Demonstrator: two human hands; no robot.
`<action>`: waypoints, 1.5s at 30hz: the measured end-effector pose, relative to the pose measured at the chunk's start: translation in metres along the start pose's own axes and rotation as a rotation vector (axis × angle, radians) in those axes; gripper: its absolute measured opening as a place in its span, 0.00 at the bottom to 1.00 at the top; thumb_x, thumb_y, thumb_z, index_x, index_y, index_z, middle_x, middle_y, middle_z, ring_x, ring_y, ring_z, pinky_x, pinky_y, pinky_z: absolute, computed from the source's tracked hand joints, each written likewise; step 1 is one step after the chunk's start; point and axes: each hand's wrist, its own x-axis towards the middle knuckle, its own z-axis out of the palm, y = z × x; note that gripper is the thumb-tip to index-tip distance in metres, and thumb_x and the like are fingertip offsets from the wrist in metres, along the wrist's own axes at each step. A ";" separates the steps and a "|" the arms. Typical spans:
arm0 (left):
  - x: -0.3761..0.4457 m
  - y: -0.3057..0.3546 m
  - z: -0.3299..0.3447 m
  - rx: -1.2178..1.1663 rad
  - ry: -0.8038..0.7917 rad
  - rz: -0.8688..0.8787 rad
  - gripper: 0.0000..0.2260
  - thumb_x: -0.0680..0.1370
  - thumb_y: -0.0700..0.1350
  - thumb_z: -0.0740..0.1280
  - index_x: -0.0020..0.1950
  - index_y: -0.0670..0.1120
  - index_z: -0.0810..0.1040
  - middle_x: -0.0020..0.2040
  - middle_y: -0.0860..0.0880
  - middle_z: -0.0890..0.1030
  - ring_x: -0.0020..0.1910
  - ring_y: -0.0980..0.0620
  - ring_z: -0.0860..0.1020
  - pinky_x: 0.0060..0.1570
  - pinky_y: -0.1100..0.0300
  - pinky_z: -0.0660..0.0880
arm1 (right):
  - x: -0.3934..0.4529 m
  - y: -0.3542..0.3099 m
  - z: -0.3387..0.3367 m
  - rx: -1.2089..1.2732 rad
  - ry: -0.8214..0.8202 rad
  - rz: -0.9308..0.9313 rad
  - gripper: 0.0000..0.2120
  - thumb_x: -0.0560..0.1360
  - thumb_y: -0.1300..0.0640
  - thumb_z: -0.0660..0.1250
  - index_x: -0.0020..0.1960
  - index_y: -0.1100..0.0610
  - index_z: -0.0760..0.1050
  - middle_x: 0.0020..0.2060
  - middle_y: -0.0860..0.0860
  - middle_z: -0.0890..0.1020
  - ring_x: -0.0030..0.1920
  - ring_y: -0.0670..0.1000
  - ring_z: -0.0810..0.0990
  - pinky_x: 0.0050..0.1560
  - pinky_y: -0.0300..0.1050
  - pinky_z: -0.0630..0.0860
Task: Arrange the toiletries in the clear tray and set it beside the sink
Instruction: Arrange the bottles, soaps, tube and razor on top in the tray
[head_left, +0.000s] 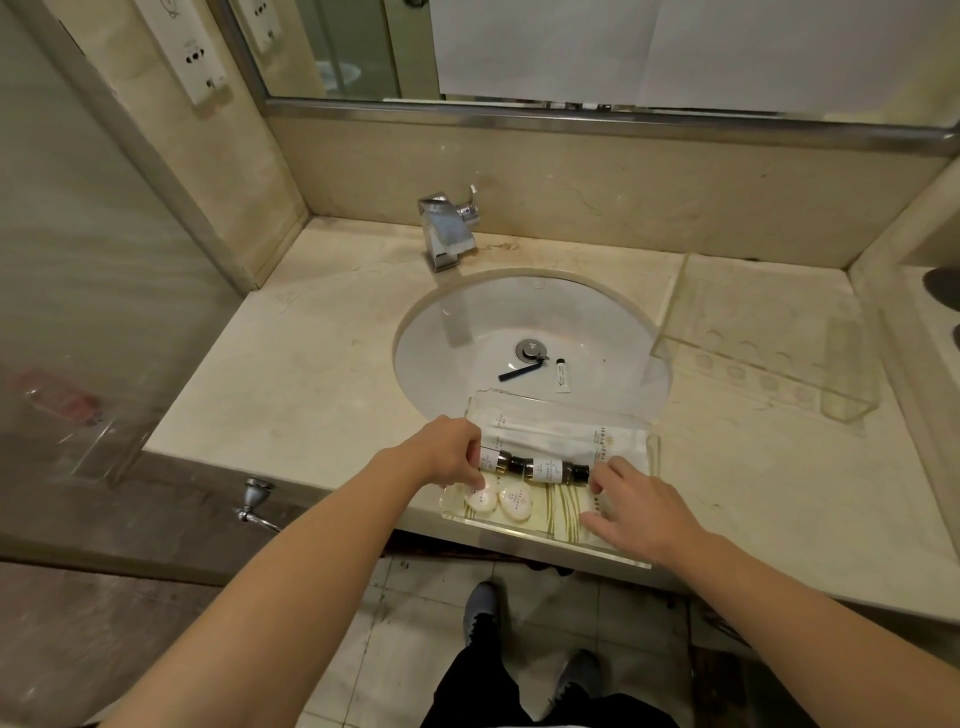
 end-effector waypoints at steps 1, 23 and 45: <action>0.000 -0.001 0.000 -0.001 0.000 -0.003 0.11 0.69 0.43 0.77 0.40 0.43 0.75 0.36 0.47 0.79 0.28 0.53 0.76 0.27 0.64 0.72 | -0.001 0.000 0.001 -0.009 -0.021 -0.014 0.18 0.73 0.40 0.62 0.57 0.49 0.69 0.56 0.46 0.71 0.44 0.50 0.77 0.42 0.44 0.76; 0.011 -0.007 -0.010 0.055 0.025 0.037 0.13 0.70 0.46 0.76 0.40 0.46 0.72 0.36 0.50 0.77 0.35 0.51 0.75 0.37 0.58 0.75 | 0.001 -0.026 0.020 0.078 0.090 0.047 0.21 0.74 0.40 0.66 0.60 0.51 0.68 0.55 0.48 0.75 0.45 0.51 0.79 0.44 0.46 0.78; 0.028 -0.012 -0.017 0.178 0.008 0.091 0.13 0.73 0.52 0.73 0.51 0.45 0.81 0.43 0.51 0.76 0.43 0.52 0.74 0.44 0.59 0.71 | 0.024 -0.037 0.016 0.100 0.183 0.119 0.18 0.77 0.42 0.63 0.59 0.53 0.71 0.40 0.48 0.81 0.39 0.49 0.79 0.41 0.44 0.78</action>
